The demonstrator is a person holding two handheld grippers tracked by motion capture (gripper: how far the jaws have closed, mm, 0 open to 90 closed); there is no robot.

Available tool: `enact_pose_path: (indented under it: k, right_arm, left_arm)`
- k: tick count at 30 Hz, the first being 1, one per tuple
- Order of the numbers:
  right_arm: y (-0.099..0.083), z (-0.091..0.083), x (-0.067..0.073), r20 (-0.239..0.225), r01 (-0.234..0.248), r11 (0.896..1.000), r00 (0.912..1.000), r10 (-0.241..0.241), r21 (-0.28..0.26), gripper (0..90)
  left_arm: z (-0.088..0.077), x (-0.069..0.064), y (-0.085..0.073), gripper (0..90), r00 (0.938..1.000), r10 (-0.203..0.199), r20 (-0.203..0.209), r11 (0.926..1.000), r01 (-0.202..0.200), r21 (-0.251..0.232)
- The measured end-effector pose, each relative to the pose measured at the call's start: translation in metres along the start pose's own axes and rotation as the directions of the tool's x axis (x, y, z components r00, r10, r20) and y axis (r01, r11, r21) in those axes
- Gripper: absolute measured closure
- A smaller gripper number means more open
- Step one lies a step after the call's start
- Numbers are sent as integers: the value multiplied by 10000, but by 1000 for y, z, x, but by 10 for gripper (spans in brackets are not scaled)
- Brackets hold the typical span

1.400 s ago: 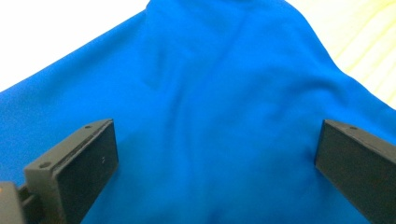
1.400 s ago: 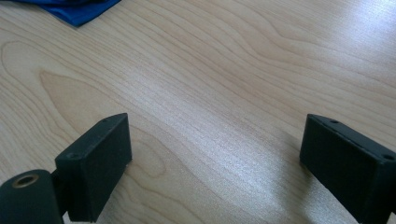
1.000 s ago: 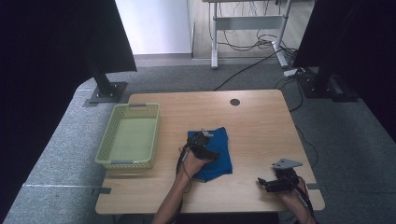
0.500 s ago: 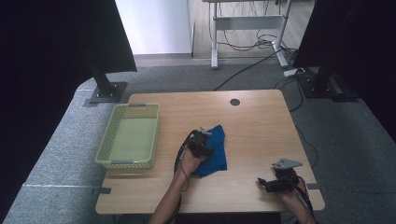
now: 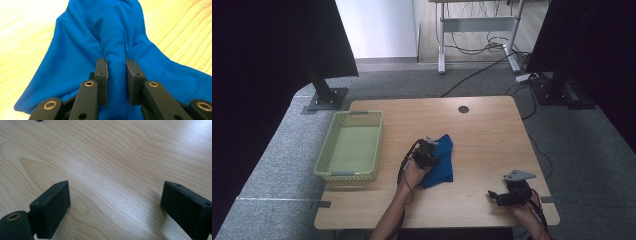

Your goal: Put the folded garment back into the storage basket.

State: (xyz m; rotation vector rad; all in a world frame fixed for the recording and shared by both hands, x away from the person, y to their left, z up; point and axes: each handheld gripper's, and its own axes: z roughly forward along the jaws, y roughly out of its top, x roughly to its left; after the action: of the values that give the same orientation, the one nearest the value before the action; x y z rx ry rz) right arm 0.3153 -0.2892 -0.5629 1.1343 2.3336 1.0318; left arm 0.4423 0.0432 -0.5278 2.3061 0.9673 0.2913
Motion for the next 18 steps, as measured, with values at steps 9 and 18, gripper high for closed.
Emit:
enact_pose_path:
  k: [9, 18]
  right_arm:
    - [0, 0, 0, -4, 1, 10000, 10000, -1, 0, 86]
    - [0, 0, 0, -2, 2, 10000, 10000, -2, 0, 86]
  left_arm:
    - [-19, 1, 4, 736, 9967, 487, -654, 9988, -489, -9]
    - [-37, 10, 3, 735, 9935, 349, -1083, 9993, -362, -94]
